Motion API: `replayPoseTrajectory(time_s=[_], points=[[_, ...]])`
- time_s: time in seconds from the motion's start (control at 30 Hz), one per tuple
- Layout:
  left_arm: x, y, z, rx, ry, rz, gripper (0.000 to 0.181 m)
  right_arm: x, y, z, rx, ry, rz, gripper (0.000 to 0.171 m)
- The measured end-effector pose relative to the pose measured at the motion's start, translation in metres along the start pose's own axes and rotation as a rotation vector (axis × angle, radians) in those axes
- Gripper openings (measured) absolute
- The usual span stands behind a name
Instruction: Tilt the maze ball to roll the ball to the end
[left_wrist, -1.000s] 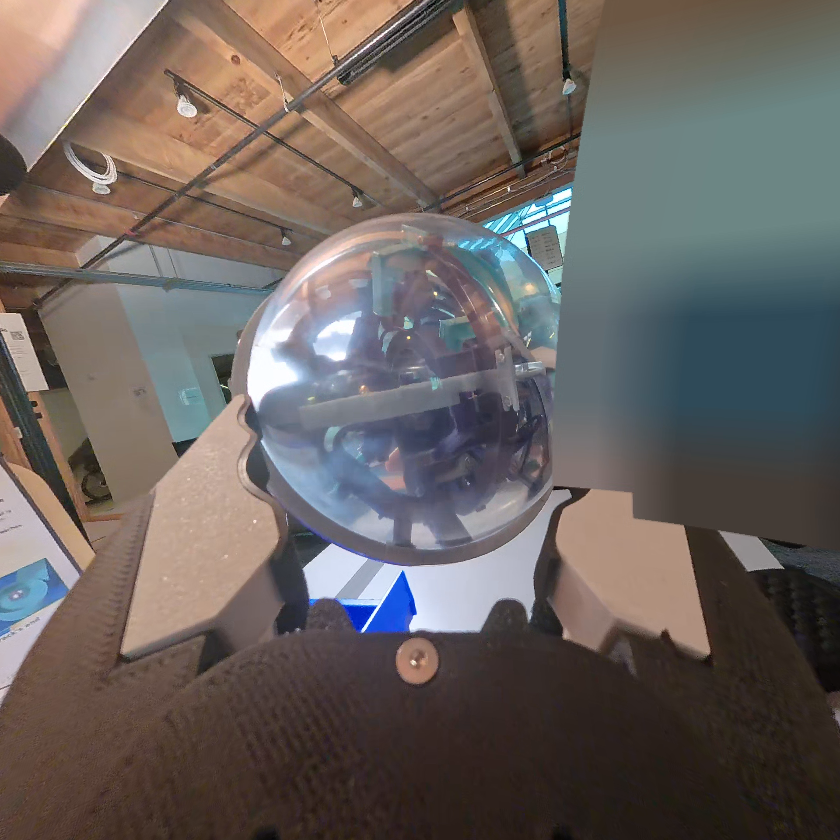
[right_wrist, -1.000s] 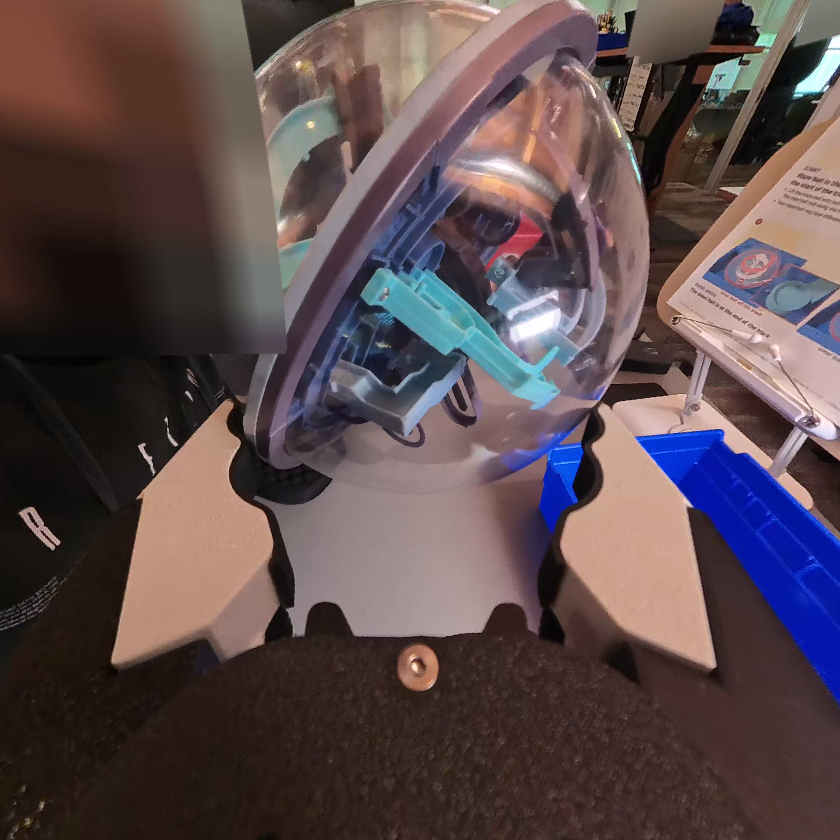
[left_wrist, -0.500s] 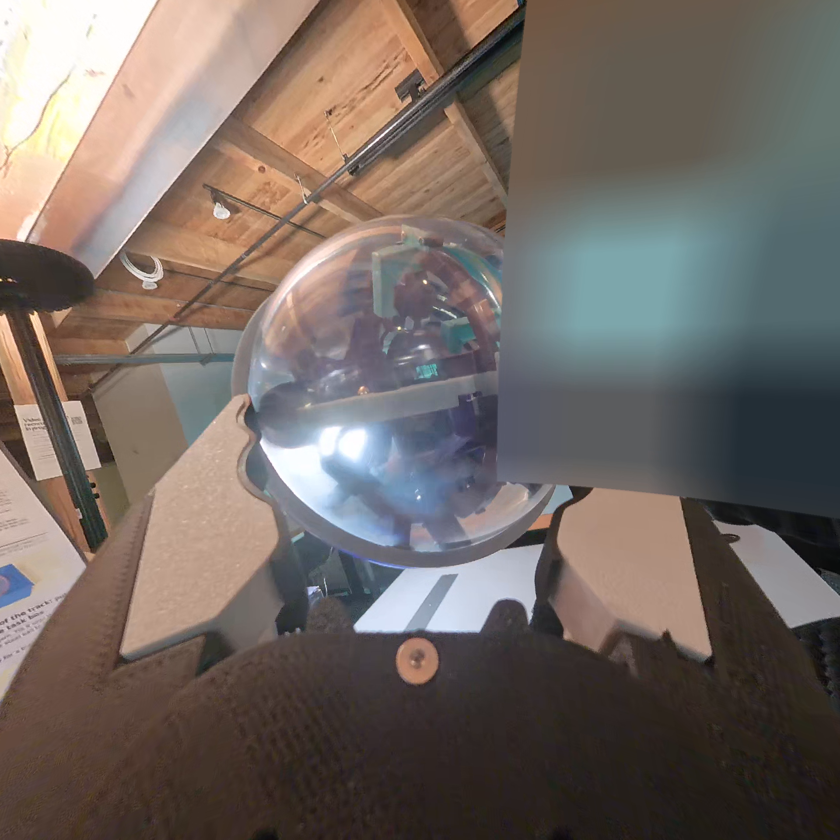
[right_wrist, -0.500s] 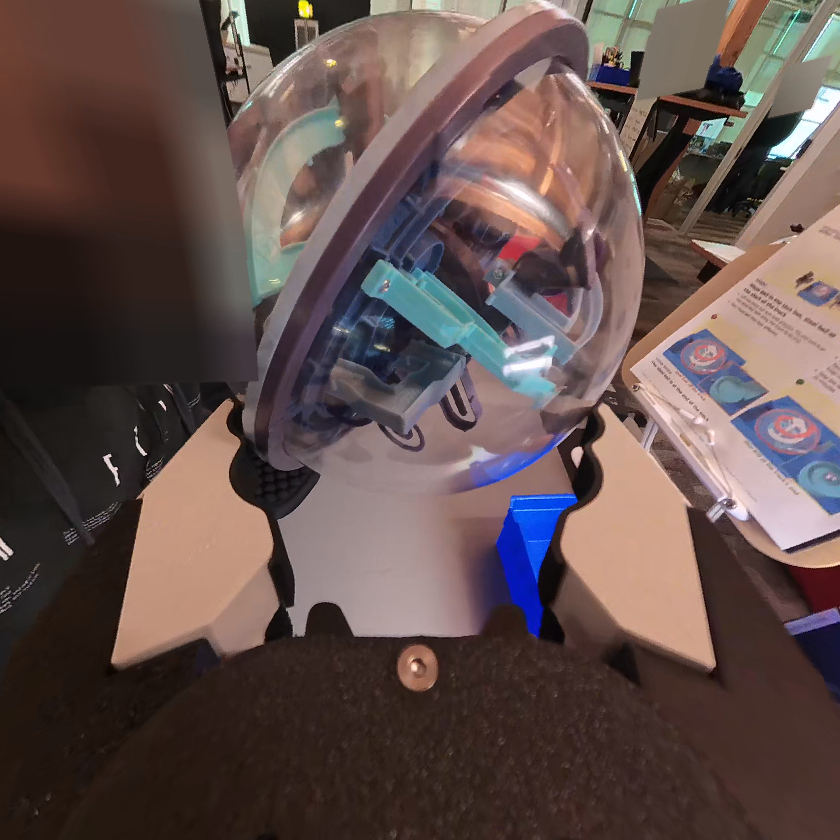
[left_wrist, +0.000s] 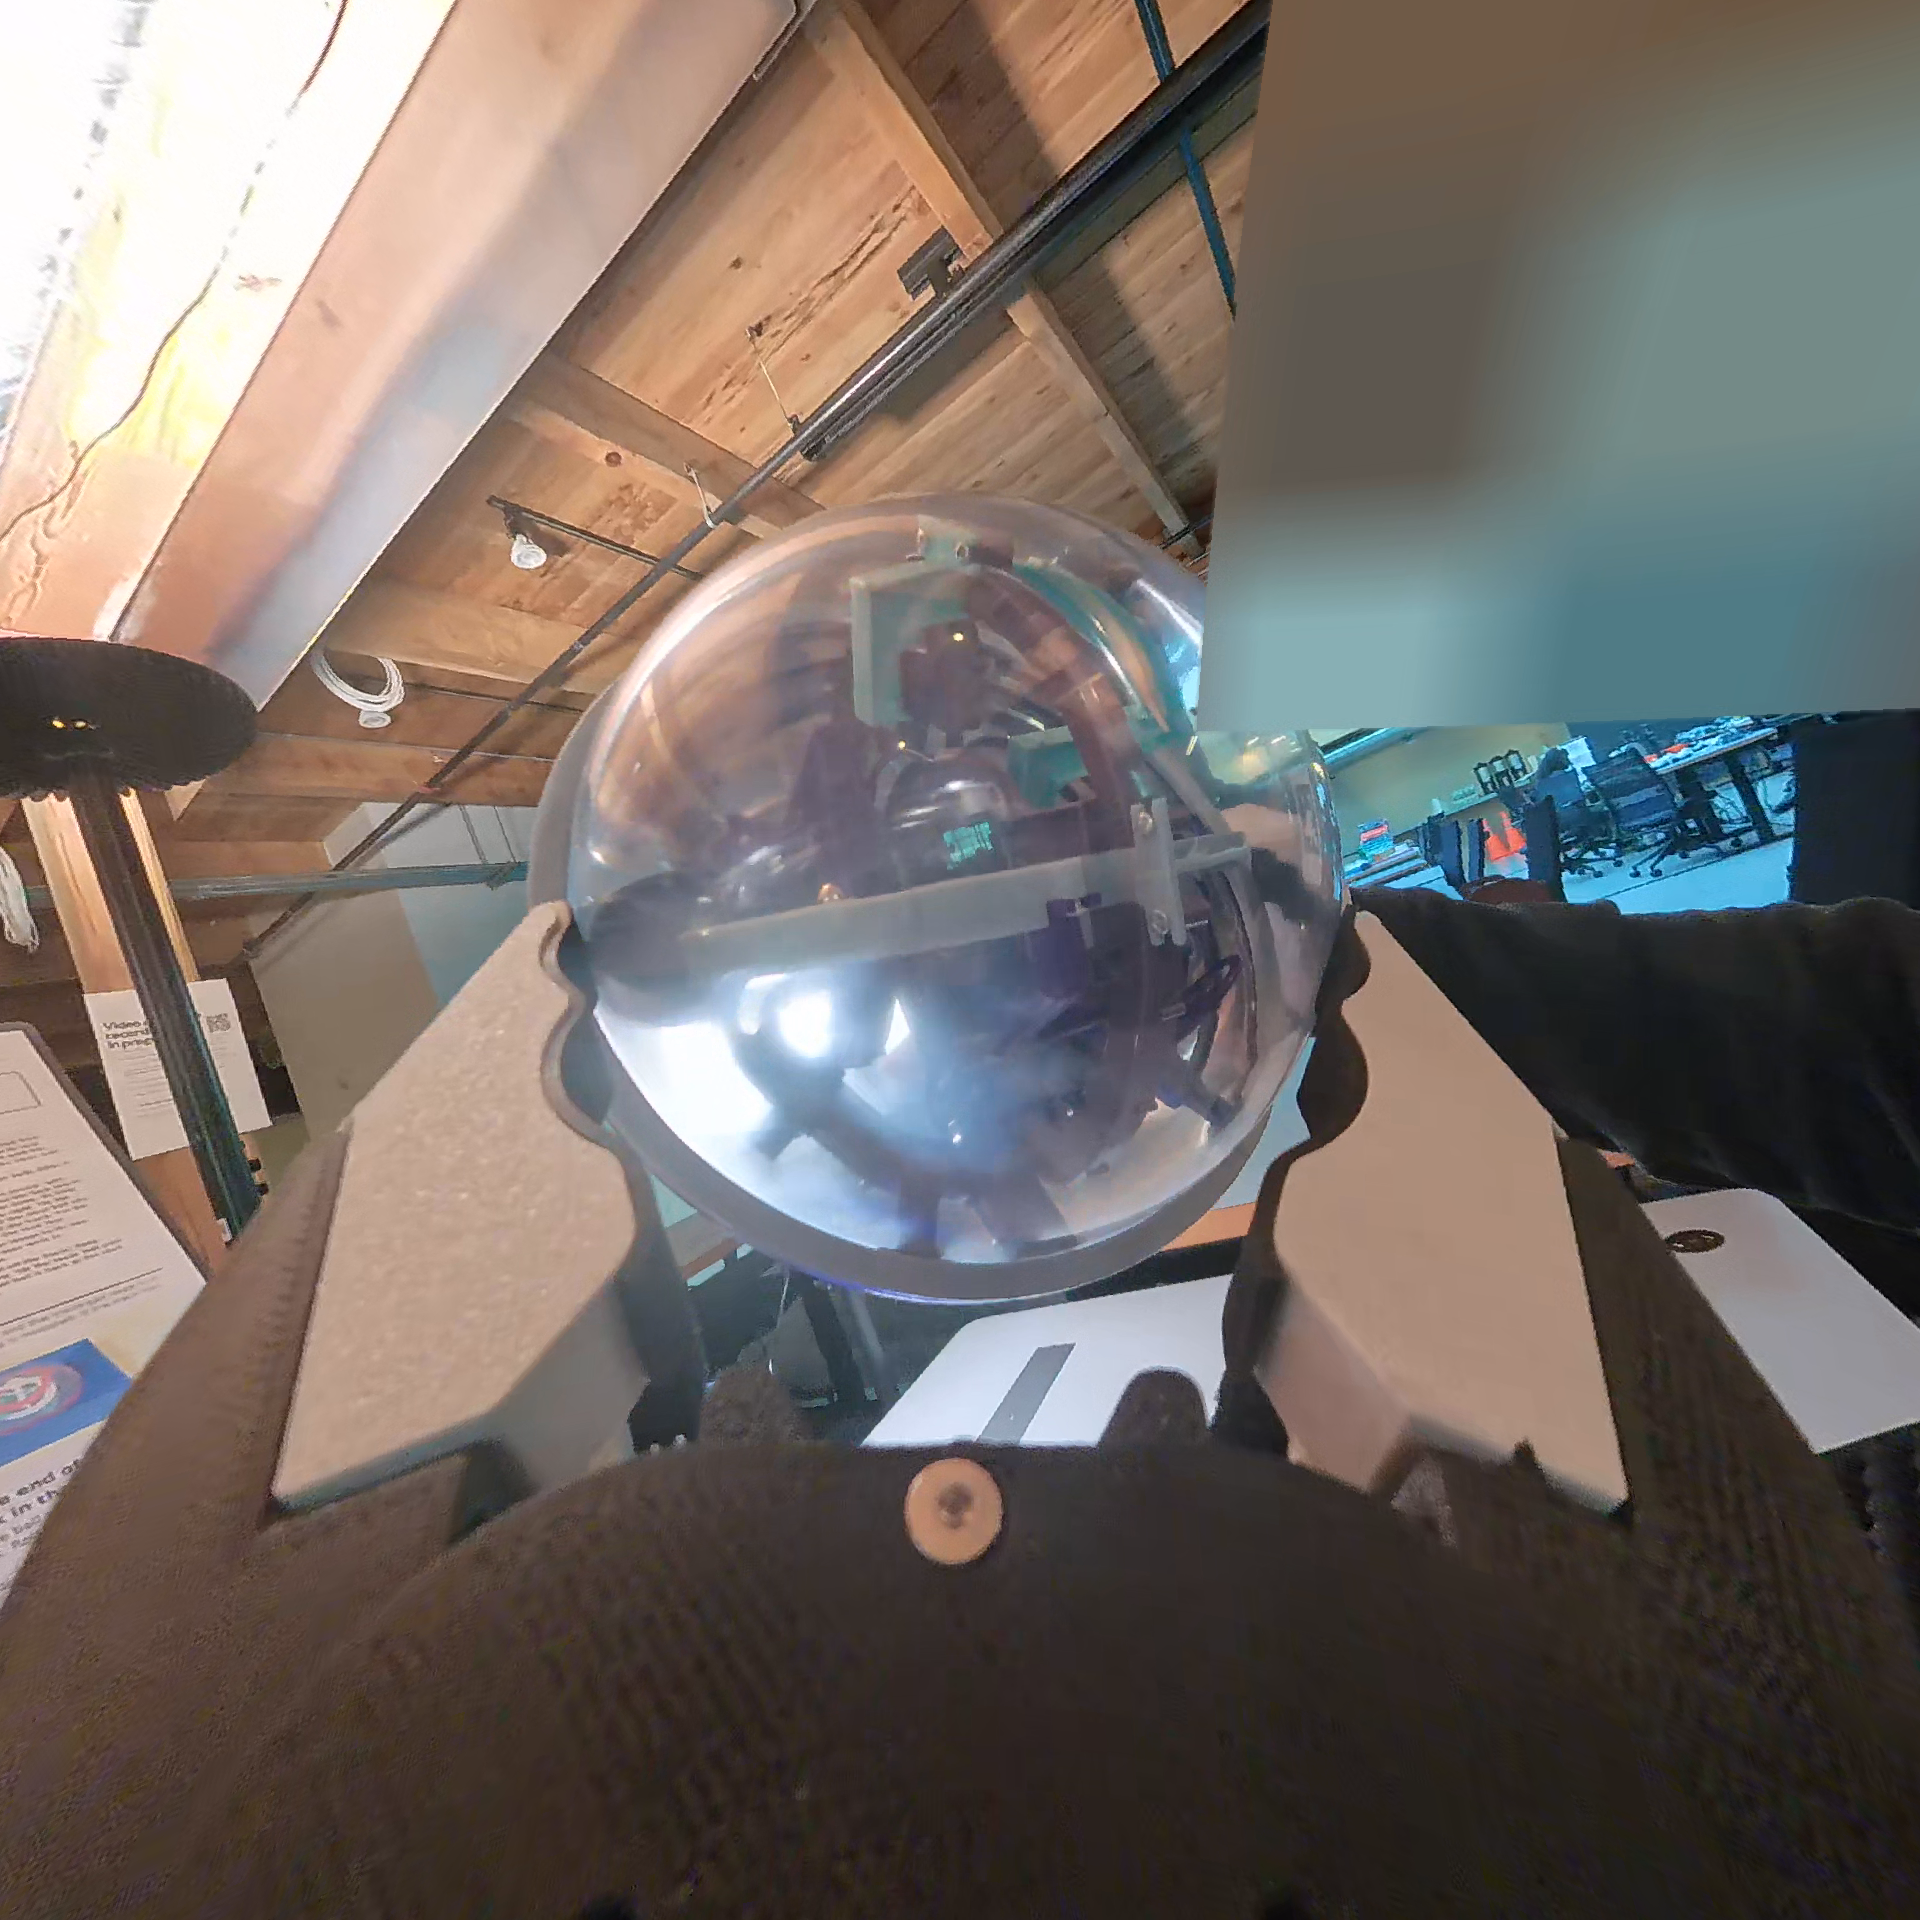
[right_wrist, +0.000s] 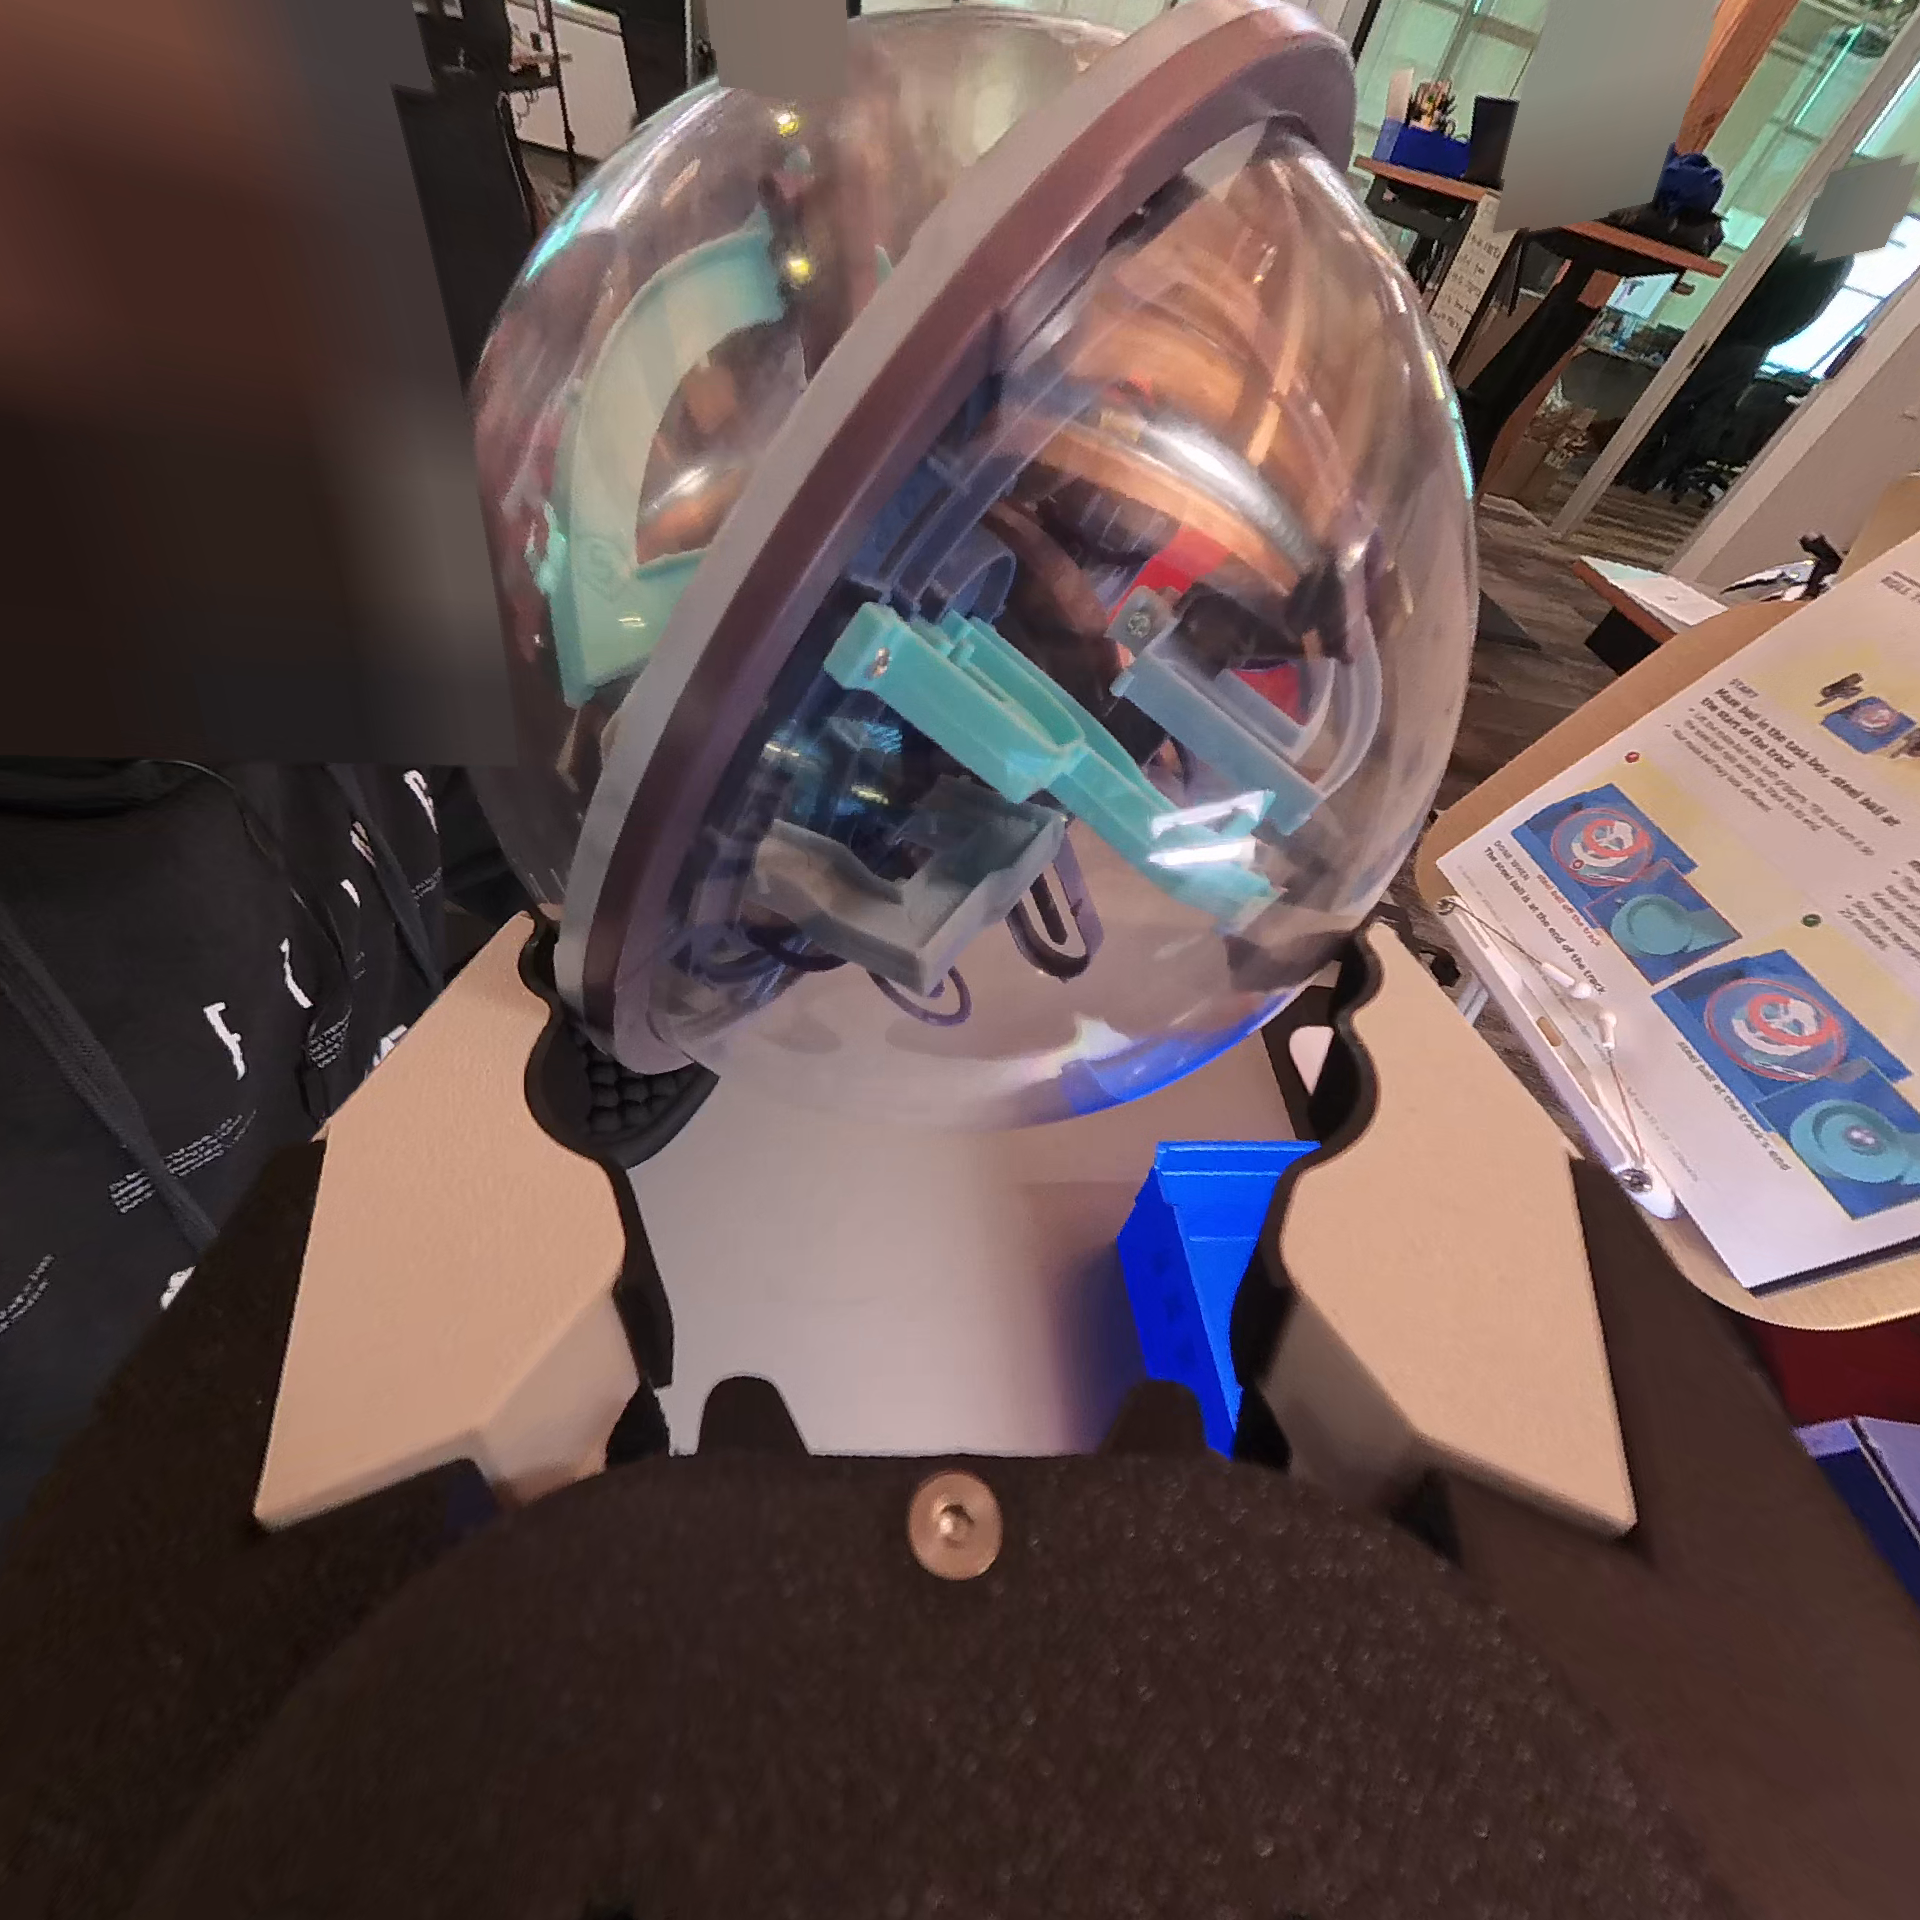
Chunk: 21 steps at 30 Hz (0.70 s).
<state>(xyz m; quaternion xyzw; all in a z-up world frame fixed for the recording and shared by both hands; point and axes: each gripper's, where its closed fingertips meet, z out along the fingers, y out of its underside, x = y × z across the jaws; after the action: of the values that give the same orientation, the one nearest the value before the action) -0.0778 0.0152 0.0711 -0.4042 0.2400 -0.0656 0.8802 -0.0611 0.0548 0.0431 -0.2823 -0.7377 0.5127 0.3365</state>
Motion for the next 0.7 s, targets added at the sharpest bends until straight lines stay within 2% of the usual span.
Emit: replayPoseTrajectory(time_s=[0.23,0.5,0.7], points=[[-0.001,0.008,0.001,0.005,-0.015,-0.043,0.136,0.002,-0.001,-0.004,-0.036,0.036,-0.008,0.141],[-0.003,0.027,0.005,-0.085,-0.03,-0.163,0.137,0.007,0.007,-0.009,-0.018,0.071,0.071,0.141],[0.0,0.029,0.006,-0.081,-0.015,-0.142,0.137,0.006,0.013,-0.011,-0.003,0.072,0.07,0.141]])
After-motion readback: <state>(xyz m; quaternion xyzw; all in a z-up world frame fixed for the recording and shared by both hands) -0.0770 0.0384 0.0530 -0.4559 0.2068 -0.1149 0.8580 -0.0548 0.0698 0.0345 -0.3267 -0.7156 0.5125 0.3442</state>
